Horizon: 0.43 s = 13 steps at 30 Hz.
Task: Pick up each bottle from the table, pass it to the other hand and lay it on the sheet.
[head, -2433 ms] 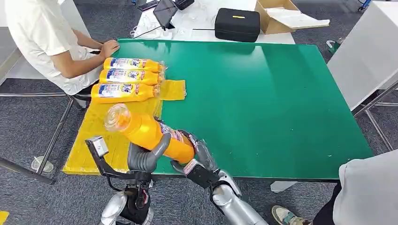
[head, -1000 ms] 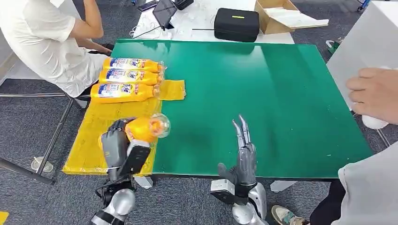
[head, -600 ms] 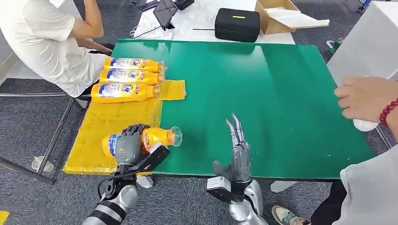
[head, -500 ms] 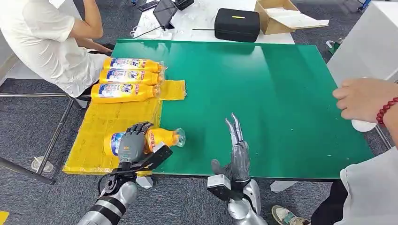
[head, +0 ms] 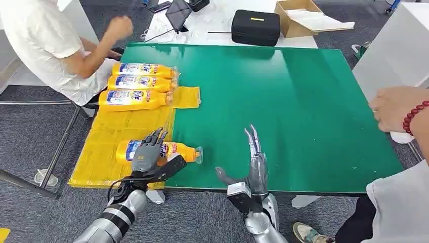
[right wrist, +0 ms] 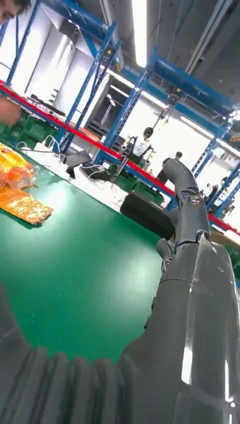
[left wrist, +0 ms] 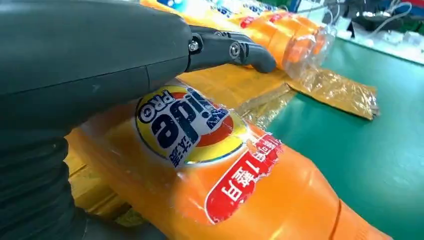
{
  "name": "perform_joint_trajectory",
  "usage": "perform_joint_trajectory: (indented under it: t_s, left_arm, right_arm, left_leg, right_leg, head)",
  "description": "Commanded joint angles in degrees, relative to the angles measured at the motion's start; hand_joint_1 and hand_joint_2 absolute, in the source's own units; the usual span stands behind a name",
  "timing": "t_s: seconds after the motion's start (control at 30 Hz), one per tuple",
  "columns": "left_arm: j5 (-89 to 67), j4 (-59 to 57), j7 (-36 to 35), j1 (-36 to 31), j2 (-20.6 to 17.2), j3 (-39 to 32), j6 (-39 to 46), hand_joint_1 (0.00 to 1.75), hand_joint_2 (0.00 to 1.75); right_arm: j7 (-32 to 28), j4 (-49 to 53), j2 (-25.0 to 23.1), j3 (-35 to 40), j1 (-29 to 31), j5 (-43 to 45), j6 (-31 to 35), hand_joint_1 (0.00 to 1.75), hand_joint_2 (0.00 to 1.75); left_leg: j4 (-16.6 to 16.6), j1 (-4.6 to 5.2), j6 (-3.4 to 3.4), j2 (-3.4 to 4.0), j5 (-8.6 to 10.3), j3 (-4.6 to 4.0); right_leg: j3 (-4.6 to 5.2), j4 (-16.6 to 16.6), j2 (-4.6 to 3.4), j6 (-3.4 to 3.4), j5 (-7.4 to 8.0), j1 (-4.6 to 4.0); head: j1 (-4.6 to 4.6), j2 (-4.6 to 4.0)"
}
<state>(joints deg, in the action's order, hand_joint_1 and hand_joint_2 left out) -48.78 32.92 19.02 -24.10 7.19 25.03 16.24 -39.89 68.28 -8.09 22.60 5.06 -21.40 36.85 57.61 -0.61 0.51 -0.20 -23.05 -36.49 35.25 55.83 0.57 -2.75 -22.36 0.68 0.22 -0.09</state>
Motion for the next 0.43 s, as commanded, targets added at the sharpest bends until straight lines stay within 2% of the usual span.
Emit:
perform_joint_trajectory:
  t_s: [0.03, 0.1, 0.23, 0.33, 0.37, 0.43]
  left_arm:
    - [3.43, -4.51, 2.22, -0.37, -0.06, -0.53, -6.11, 0.00, 1.75]
    - [6.54, -3.21, 4.84, 0.18, -0.35, -0.76, -10.69, 0.00, 1.75]
    - [6.54, -3.21, 4.84, 0.18, -0.35, -0.76, -10.69, 0.00, 1.75]
    - [10.04, -1.21, 7.84, 0.62, -1.42, -0.53, -17.58, 0.00, 1.75]
    - [10.04, -1.21, 7.84, 0.62, -1.42, -0.53, -17.58, 0.00, 1.75]
    - [7.02, 0.90, 6.65, -0.05, -3.30, 3.97, -17.30, 0.00, 1.75]
  right_arm:
    - [-0.11, -5.26, 1.07, 0.59, 2.59, 1.58, 0.32, 0.00, 1.75]
    - [-0.11, -5.58, 1.43, 1.15, 2.84, 2.21, 0.69, 0.00, 1.75]
    - [-0.11, -5.58, 1.43, 1.15, 2.84, 2.21, 0.69, 0.00, 1.75]
    - [-0.11, -6.12, 1.81, 1.77, 3.34, 2.78, 1.15, 0.00, 1.75]
    - [-0.11, -6.12, 1.81, 1.77, 3.34, 2.78, 1.15, 0.00, 1.75]
    - [-0.11, -6.56, 2.18, 2.16, 3.68, 3.06, 1.94, 0.00, 1.75]
  left_leg:
    - [-0.04, -0.01, 0.02, 0.15, -0.05, 0.33]
    - [-0.05, 0.00, 0.03, 0.07, 0.00, 0.30]
    - [-0.05, 0.00, 0.04, 0.11, -0.01, 0.35]
    - [-0.04, -0.01, 0.10, 0.21, -0.02, 0.46]
    - [-0.06, 0.02, 0.11, -0.07, 0.07, 0.50]
    - [-0.08, 0.02, 0.10, 0.04, 0.06, 0.56]
  right_leg:
    - [-0.30, -0.07, -0.16, 0.09, 0.01, -0.02]
    - [-0.29, -0.06, -0.06, 0.05, 0.01, 0.00]
    - [-0.33, -0.07, -0.10, 0.06, 0.02, -0.01]
    - [-0.45, -0.08, -0.20, 0.11, 0.02, -0.02]
    - [-0.56, -0.07, 0.12, 0.06, 0.02, 0.03]
    - [-0.60, -0.09, 0.01, 0.08, 0.04, 0.02]
  head:
    - [0.00, 0.00]
    - [0.00, 0.00]
    - [0.00, 0.00]
    - [0.02, 0.00]
    - [0.02, 0.00]
    - [0.02, 0.00]
